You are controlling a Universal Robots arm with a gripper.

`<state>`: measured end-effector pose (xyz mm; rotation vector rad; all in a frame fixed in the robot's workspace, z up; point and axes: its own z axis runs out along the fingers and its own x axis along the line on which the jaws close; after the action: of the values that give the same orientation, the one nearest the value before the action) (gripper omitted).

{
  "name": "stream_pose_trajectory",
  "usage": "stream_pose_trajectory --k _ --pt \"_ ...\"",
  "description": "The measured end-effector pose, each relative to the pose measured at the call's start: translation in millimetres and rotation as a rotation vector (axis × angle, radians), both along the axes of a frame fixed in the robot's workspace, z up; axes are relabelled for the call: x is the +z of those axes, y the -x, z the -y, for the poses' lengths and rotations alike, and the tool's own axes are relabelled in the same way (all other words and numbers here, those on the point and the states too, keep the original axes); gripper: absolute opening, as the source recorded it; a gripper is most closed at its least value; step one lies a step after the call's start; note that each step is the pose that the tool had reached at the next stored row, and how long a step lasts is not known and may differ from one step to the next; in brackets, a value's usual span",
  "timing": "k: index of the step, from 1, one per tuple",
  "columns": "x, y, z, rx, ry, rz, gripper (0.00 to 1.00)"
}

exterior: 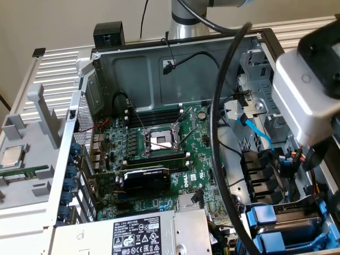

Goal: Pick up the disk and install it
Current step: 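Insert the first disk wire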

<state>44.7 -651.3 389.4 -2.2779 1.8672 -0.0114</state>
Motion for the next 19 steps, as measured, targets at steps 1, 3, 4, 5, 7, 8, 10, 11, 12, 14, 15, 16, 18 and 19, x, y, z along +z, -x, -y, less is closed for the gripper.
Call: stream_pose_trajectory --k 1,3,4,5,7,8,10,11,12,14,15,16,18,19 --pt "-1.3 0.0 2.1 0.0 -0.0033 -0.0011 0.49" --pt "-3.8 -0.1 5.0 0.002 -0.0087 -0.0034 0.49" --pt "-4.9 -0.3 6.1 0.003 -0.0112 -0.0044 0.49" --pt "-6.2 -0.4 7.2 0.004 -0.0136 -0.0053 0.49" --pt "-8.0 -0.9 8.9 0.006 -0.0184 -0.0067 0.49" --pt "-8.7 -1.3 10.0 0.007 -0.0212 -0.0067 0.49" --pt "-9.1 -2.2 12.0 0.009 -0.0273 -0.0068 0.49" --pt "-9.2 -2.4 13.4 0.009 -0.0321 -0.0068 0.49" --pt "-9.2 -2.7 14.9 0.009 -0.0363 -0.0069 0.49" --pt "-9.3 -4.6 16.6 0.009 -0.0416 -0.0082 0.49" --pt "-9.2 -6.4 16.9 0.009 -0.0428 -0.0089 0.49" --pt "-9.2 -7.3 17.1 0.009 -0.0454 -0.0089 0.49" --pt "-9.3 -8.6 17.7 0.011 -0.0571 -0.0089 0.49" --pt "-9.3 -9.1 18.0 0.012 -0.0634 -0.0089 0.49"
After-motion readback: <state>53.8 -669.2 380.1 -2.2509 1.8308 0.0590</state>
